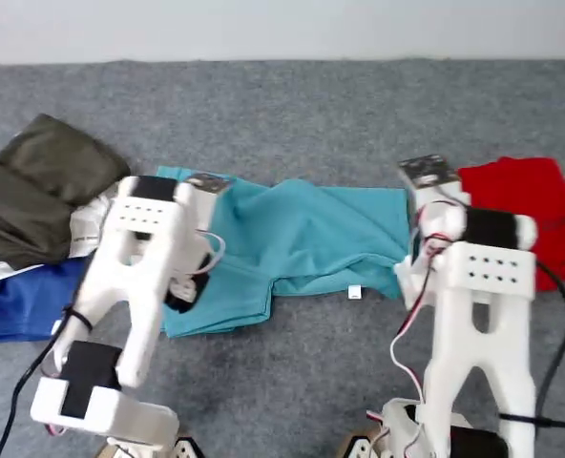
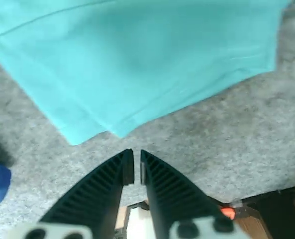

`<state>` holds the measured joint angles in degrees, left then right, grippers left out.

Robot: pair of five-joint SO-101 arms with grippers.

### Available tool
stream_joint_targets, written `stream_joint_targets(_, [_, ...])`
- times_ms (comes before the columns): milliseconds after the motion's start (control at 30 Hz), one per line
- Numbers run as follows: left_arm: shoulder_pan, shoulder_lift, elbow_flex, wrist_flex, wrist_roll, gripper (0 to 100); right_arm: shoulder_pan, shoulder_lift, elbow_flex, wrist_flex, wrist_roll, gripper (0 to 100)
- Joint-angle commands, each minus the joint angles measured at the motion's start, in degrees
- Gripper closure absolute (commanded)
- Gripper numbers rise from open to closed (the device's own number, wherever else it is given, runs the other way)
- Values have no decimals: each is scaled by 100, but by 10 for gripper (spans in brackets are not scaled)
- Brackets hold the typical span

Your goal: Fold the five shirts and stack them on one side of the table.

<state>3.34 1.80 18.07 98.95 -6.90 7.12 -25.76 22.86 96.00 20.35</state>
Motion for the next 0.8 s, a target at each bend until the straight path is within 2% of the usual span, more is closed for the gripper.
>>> stream_joint_targets(0, [-484,-229,-13,149,-229,967,259,-92,-273,-57,26,843])
stream_joint_targets(333, [-1196,-229,13,149,-281,967,277,-101,-281,-66,26,843])
stream_joint_targets(600, [-1143,-229,760,18,-642,967,277,-101,-281,-66,18,843])
stream_joint_targets(767, [-571,-229,1033,-105,-659,967,242,-101,-281,-66,26,843])
